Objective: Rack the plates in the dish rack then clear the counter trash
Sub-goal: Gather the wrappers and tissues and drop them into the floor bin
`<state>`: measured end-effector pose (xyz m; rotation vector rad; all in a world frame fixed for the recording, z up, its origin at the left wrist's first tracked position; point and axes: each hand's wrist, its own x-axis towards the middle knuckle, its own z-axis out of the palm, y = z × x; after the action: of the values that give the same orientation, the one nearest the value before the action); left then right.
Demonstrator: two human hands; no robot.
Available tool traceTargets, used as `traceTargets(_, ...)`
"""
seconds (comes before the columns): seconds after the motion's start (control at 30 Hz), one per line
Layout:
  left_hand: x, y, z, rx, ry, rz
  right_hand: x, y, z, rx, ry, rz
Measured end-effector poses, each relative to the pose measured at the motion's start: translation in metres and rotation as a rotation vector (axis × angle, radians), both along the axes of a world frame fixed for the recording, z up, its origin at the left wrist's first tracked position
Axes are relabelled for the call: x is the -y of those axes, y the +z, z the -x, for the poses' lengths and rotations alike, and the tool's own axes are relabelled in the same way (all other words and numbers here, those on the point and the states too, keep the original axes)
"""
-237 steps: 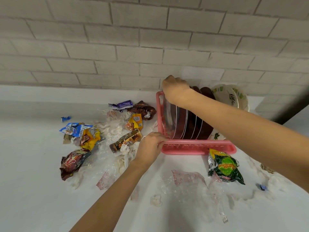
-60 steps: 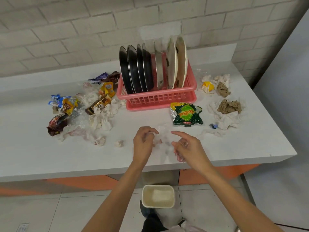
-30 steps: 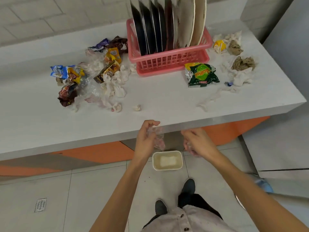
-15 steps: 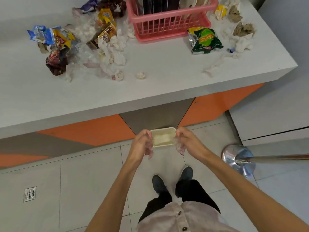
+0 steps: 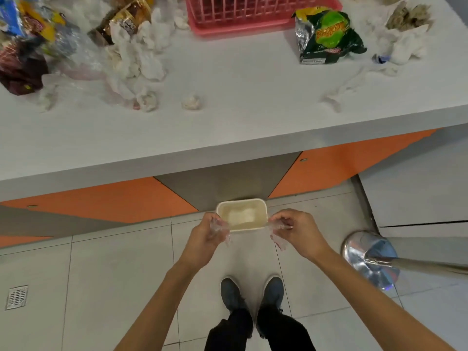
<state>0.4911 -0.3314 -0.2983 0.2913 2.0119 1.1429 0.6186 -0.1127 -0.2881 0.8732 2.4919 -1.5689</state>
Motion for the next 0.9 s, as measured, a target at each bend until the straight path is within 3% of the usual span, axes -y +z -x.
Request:
traceTargets(0.2,-0.033,-0.107,0.007,-0.046,0.013,0.107,-0.036,-0.118,0.015,-0.055,0.051,-0.133)
traceTargets(0.3,-0.044,-0.169,0.021,-0.256,-0.117,0.157,-0.05,-0.182,0.027,-0.131,0.106,-0.182)
traceTargets(0.43,-0.056,-0.261,0.04,-0.288,-0.094,0.059,-0.057,-0.287,0.045,-0.204,0.167,-0.255)
traceTargets(0.5,-0.063,-0.309,0.05,-0.31,-0.082,0.025,-0.059,-0.34,0.055,-0.225,0.197,-0.197)
traceTargets(0.63,-0.075,-0.392,0.067,-0.454,-0.061,-0.004,-0.055,-0.434,0.071,-0.289,0.255,-0.212)
traceTargets(0.77,-0.083,-0.443,0.083,-0.536,-0.049,-0.062,-0.052,-0.49,0.09,-0.148,0.431,-0.379)
traceTargets(0.9,-0.09,-0.454,0.091,-0.587,-0.128,-0.115,-0.056,-0.513,0.104,0.024,0.572,-0.341)
